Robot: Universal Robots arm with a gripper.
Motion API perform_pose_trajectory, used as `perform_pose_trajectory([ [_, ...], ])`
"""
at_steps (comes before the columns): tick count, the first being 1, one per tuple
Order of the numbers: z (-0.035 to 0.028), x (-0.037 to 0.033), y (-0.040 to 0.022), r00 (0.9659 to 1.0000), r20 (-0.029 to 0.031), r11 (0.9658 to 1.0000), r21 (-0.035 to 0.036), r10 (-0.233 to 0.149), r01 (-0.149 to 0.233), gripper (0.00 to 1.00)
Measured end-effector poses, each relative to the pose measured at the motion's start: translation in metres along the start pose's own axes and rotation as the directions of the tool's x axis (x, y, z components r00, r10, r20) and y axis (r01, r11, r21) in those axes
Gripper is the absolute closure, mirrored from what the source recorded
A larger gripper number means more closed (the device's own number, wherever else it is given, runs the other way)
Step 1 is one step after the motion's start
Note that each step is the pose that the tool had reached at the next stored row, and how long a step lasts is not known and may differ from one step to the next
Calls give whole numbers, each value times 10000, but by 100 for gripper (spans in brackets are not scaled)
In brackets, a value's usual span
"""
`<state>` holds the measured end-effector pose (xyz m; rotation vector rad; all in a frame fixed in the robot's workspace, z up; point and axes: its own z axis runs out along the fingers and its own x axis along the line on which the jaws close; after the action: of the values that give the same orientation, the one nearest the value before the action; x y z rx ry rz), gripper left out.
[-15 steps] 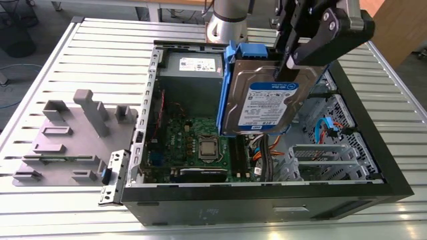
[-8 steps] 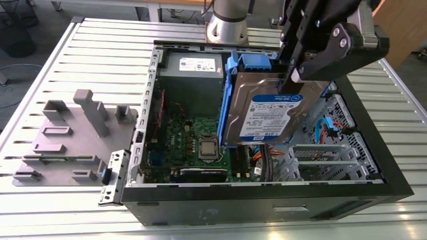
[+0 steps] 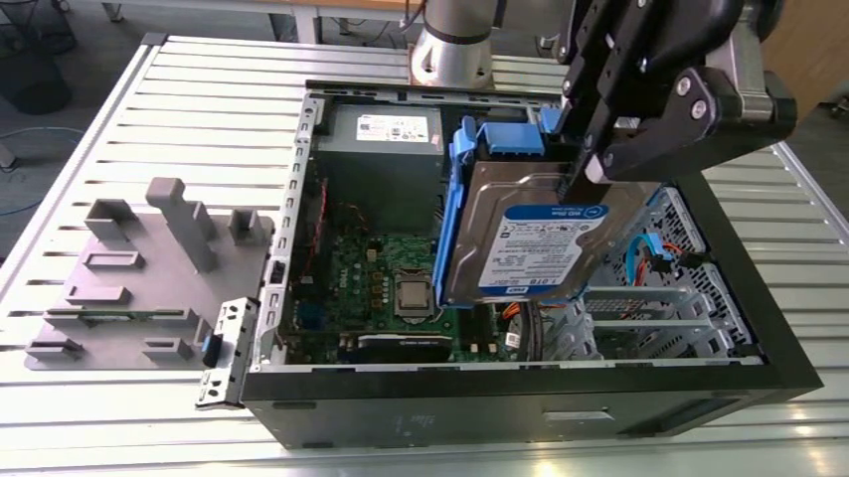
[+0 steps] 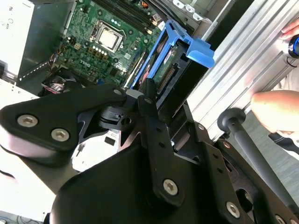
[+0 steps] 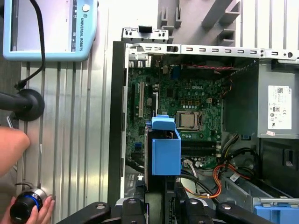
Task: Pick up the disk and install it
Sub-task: 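Insert the disk into the insertion slot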
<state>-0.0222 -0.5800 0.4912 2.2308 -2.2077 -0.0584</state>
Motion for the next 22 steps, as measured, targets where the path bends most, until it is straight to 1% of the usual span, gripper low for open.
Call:
perform_pose_trajectory([
  [5,0,3,-3,10000,-5,10000,0,-1,1,65],
  [7,2,3,-25,10000,-4,10000,0,-2,2,65],
  [9,4,4,-64,10000,-4,10000,0,-2,2,65],
  [13,7,5,-180,10000,-5,10000,-1,-1,1,65],
  [14,8,5,-227,10000,-5,10000,-1,0,0,65],
  [22,19,8,-500,10000,-5,10000,-2,-1,1,65],
])
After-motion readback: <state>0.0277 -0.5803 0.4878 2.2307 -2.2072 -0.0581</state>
